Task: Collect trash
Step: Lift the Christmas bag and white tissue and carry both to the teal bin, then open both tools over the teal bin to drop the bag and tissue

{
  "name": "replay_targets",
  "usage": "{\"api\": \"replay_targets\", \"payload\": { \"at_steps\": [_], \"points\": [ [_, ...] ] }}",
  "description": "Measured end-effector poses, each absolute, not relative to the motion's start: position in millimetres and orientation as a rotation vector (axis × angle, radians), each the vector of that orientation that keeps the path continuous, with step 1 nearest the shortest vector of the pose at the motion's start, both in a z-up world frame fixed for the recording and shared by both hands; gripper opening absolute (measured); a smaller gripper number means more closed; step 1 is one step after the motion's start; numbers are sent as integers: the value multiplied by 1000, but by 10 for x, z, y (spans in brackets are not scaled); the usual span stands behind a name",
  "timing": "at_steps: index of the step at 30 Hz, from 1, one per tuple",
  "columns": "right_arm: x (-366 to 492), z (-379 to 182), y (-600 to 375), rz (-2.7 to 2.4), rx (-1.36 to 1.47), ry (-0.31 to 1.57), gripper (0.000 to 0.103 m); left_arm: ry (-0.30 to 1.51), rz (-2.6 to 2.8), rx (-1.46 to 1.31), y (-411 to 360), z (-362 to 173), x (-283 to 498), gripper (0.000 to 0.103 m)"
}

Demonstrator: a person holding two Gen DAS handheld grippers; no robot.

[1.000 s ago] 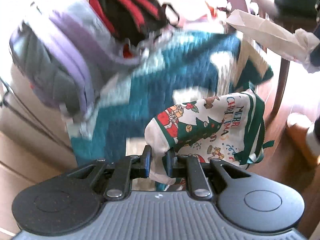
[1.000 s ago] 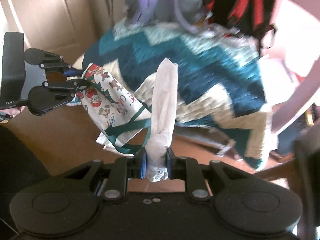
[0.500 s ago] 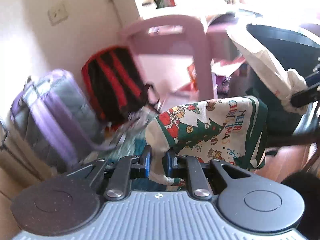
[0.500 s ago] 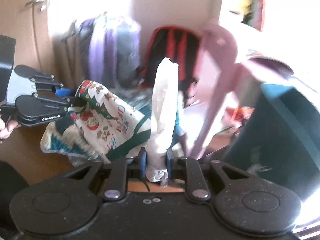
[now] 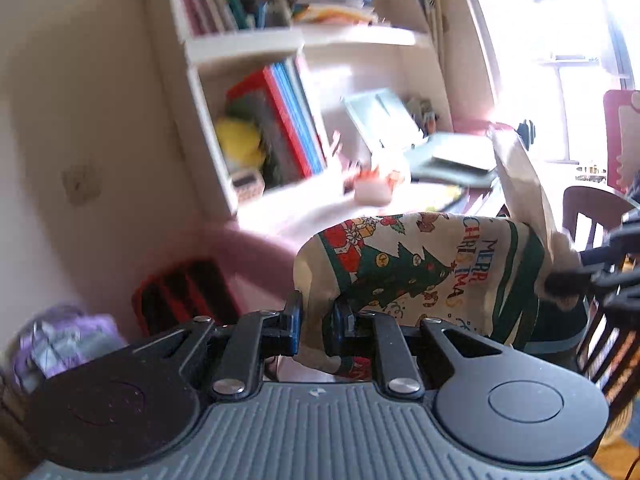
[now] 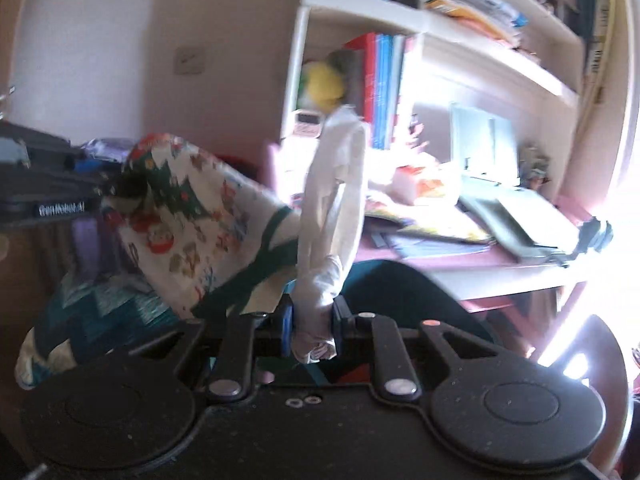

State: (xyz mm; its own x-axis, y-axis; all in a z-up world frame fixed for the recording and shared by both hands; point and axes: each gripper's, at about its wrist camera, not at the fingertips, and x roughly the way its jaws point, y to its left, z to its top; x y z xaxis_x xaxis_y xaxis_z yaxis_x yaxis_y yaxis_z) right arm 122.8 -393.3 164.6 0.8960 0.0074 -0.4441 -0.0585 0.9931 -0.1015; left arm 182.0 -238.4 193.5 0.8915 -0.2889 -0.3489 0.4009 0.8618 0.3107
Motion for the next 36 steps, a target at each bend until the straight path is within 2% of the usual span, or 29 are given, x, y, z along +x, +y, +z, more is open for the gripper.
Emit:
{"api": "replay_targets", "payload": {
  "at_steps": [6, 18, 27, 29, 36],
  "points": [
    [1389, 1569, -4308, -49, -81, 489, 18, 261, -360, 490, -3115, 1921, 2016, 16],
    [1865, 884, -4637, -84, -100, 686, 20, 388, -364, 603, -3845, 1209, 2604, 16],
    [2005, 661, -4597, -36, -153, 757, 30, 464, -401, 738, -4190, 790, 2699, 16],
    [2026, 648, -4609, -30, -158, 759, 39, 491, -424, 760, -4272, 722, 2699, 18],
    [2030, 655, -4686, -26, -150, 764, 43, 586, -478, 769, -4419, 565, 2699, 19]
  ]
}}
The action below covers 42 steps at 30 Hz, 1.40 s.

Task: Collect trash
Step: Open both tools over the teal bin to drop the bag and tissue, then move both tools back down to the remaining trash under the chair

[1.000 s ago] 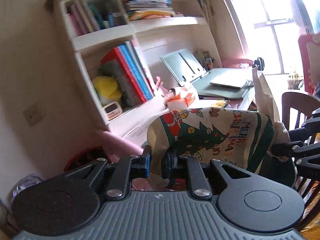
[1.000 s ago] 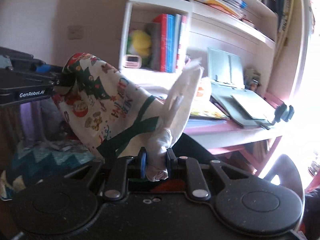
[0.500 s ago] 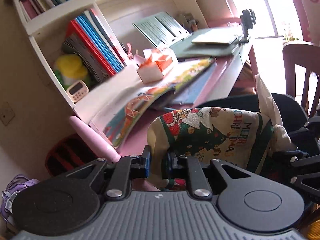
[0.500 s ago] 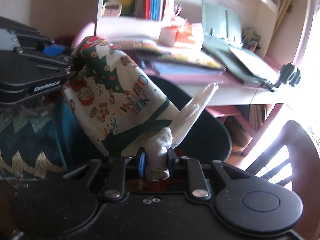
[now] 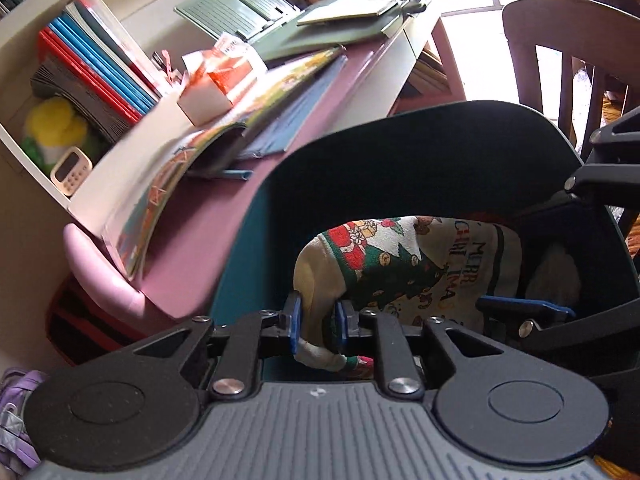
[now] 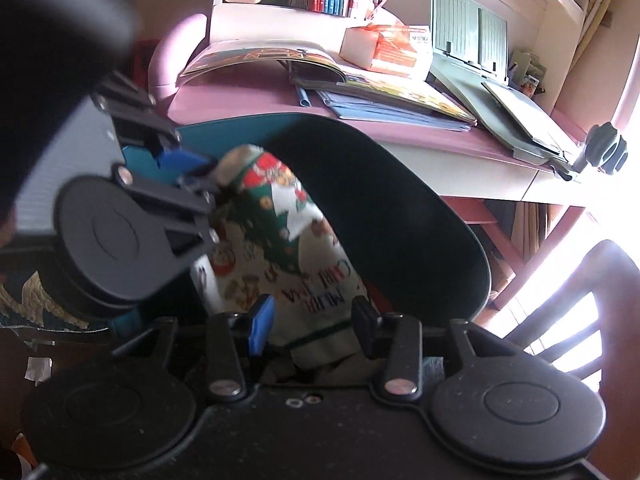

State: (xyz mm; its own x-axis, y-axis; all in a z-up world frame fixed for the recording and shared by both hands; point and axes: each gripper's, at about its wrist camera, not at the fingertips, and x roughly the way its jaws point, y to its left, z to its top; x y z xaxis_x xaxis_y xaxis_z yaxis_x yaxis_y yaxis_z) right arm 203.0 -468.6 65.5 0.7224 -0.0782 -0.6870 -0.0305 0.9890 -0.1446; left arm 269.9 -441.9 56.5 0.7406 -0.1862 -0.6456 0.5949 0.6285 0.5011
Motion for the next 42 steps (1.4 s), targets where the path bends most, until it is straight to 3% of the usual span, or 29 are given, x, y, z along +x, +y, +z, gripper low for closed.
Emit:
{"api": "replay_targets", "payload": {
  "at_steps": [7, 12, 13, 16, 17, 30, 42],
  "points": [
    [1903, 790, -4734, -28, -103, 732, 50, 670, -509, 611, -4271, 655, 2726, 30],
    [1729, 930, -4683, -11, -79, 695, 53, 690, -531, 503, -4031, 841, 2642, 31],
    [1690, 961, -4657, -5, -76, 686, 54, 698, -534, 480, -3963, 885, 2616, 36],
    [1568, 1065, -4556, 13, -69, 659, 56, 670, -536, 435, -3748, 1028, 2497, 63],
    [1528, 1101, -4512, 21, -67, 649, 56, 651, -536, 428, -3671, 1077, 2451, 64],
    [1156, 1434, -3603, 197, -95, 570, 59, 577, -472, 366, -2511, 1451, 1876, 65],
    [1152, 1271, -2561, 398, -105, 572, 60, 592, -353, 289, -1155, 1280, 1487, 72]
  ]
}}
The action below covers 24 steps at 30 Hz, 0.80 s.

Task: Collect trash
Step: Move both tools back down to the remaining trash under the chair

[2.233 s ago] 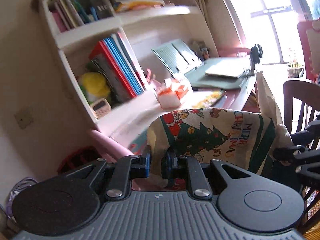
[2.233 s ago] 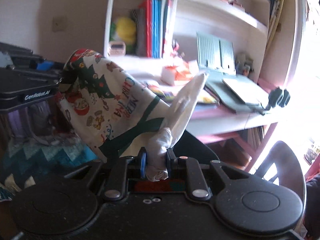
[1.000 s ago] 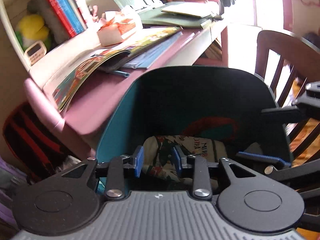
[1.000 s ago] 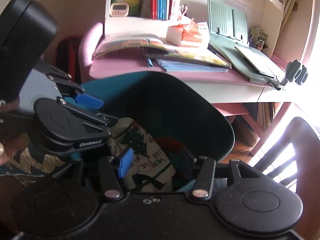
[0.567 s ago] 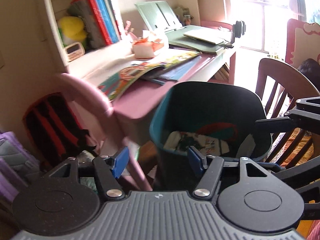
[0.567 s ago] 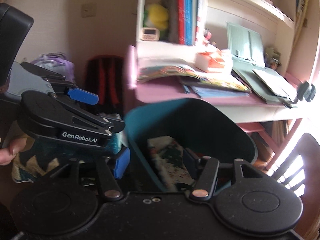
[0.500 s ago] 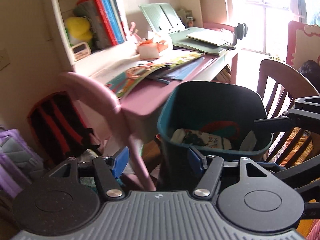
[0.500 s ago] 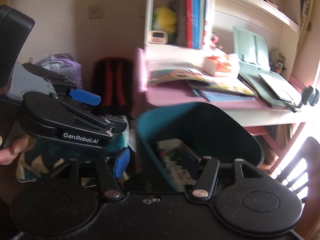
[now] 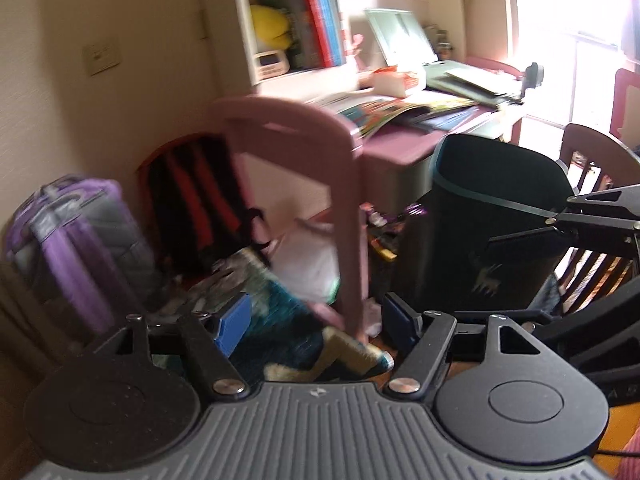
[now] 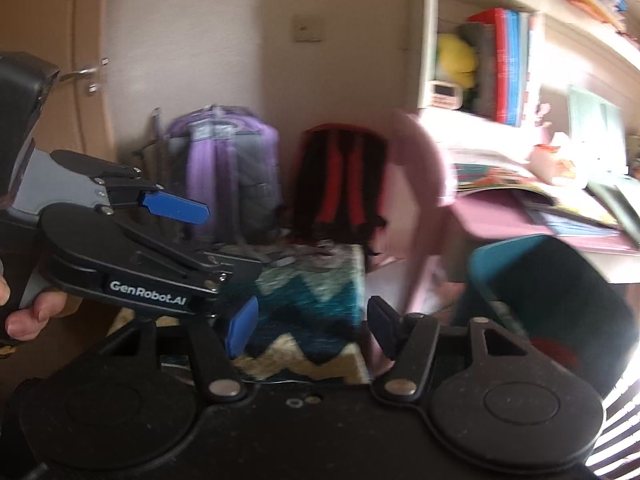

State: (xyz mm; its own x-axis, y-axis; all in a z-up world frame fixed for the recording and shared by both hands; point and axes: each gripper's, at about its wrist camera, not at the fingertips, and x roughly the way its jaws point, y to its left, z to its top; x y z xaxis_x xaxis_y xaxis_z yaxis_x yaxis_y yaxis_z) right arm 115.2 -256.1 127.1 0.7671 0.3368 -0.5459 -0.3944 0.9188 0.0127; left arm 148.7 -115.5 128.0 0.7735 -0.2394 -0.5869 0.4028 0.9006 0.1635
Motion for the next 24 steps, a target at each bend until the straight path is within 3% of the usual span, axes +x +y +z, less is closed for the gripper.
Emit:
{"api": "replay_targets", "payload": {
  "at_steps": [4, 13, 20, 24],
  "points": [
    [1195, 1132, -2171, 467, -114, 591, 61, 603, -298, 250, -694, 1138, 1406, 79],
    [1357, 681, -1287, 605, -151, 625, 61, 654, -191, 172, 272, 659, 1452, 81],
    [1550, 51, -597, 715, -208, 692, 61, 700, -128, 103, 1076, 10, 1590, 82],
    [1676, -432, -253, 757, -237, 758, 61, 740, -100, 64, 1540, -451, 1726, 91]
  ]
}}
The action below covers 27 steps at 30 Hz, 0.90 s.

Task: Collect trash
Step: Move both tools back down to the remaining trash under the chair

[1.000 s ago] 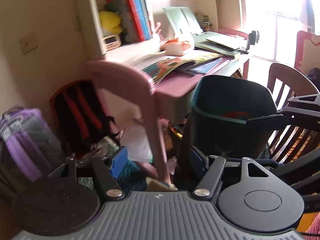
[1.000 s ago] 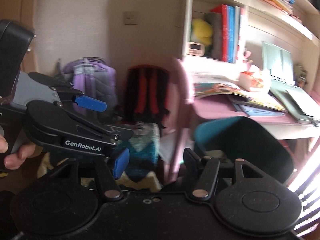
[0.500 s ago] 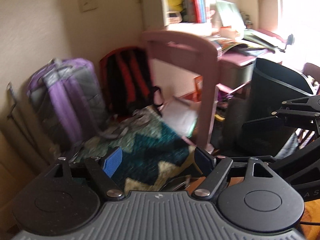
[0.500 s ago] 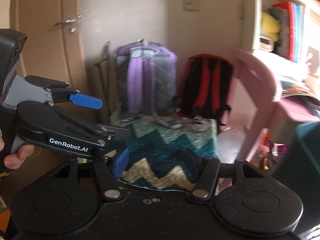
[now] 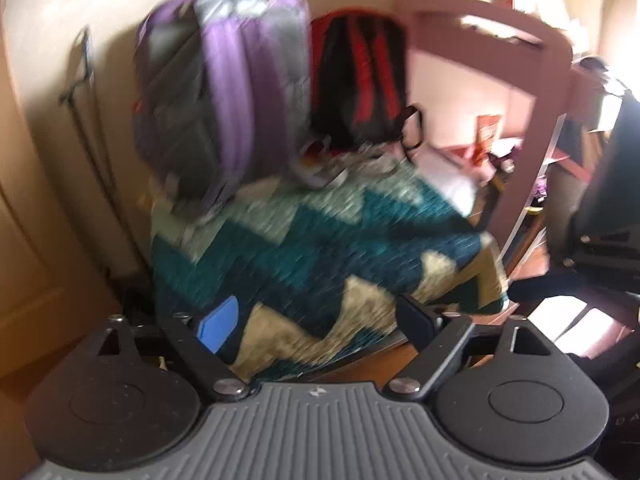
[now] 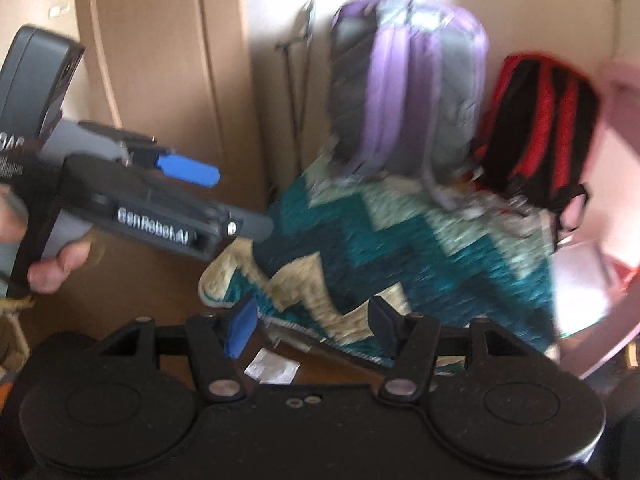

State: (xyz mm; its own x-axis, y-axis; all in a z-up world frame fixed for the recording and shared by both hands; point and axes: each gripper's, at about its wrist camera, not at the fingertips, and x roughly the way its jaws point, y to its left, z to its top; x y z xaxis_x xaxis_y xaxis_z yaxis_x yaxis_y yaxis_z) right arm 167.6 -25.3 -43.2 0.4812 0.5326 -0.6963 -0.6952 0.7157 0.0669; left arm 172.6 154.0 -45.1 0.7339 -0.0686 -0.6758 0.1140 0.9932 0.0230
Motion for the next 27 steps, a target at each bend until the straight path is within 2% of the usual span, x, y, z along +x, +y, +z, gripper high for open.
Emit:
{"api": "replay_targets", "payload": {
  "at_steps": [2, 3, 13, 27],
  "points": [
    [1751, -712, -97, 778, -252, 795, 61, 755, -82, 65, 1738, -725, 1800, 99],
    [1785, -857, -25, 787, -259, 812, 61, 762, -72, 69, 1826, -860, 1835, 99],
    [2153, -2329, 522, 852, -365, 985, 61, 927, -72, 139, 2446, -2385, 2142, 99],
    [2427, -4422, 1096, 1006, -715, 1161, 61, 1268, 22, 37, 2716, -4597, 2622, 99]
  ]
}}
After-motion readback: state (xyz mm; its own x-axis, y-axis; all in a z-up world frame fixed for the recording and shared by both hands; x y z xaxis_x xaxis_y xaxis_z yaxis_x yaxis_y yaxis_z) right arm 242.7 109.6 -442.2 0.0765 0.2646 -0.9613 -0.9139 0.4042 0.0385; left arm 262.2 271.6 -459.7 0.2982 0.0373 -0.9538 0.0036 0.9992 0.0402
